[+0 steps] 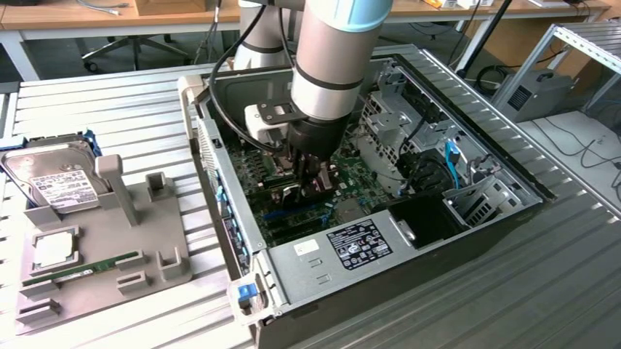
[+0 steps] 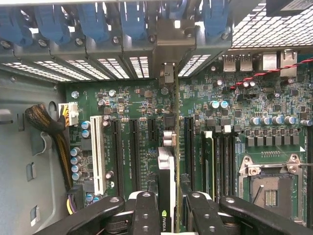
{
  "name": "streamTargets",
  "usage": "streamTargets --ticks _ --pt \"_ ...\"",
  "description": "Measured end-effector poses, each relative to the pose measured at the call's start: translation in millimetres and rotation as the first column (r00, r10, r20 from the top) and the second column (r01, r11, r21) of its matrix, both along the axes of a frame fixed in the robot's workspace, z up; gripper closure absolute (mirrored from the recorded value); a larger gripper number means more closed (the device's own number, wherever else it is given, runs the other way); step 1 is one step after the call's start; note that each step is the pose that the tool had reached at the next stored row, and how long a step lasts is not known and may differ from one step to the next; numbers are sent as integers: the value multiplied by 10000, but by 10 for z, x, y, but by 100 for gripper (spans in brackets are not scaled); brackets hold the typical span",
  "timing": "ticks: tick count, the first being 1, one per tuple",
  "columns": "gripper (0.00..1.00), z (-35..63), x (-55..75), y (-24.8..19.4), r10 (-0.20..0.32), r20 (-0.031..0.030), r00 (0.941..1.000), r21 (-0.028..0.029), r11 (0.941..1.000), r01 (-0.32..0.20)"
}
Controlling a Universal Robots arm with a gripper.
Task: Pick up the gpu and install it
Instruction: 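Insert the gpu into the slot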
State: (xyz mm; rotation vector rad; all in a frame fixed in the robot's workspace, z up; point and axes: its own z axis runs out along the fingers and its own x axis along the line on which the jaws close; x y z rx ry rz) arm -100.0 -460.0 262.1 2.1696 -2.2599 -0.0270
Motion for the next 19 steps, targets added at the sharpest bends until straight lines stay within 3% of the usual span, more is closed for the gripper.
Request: streamTargets --ticks 19 --pt "73 -27 0 2 0 -9 10000 3 10000 0"
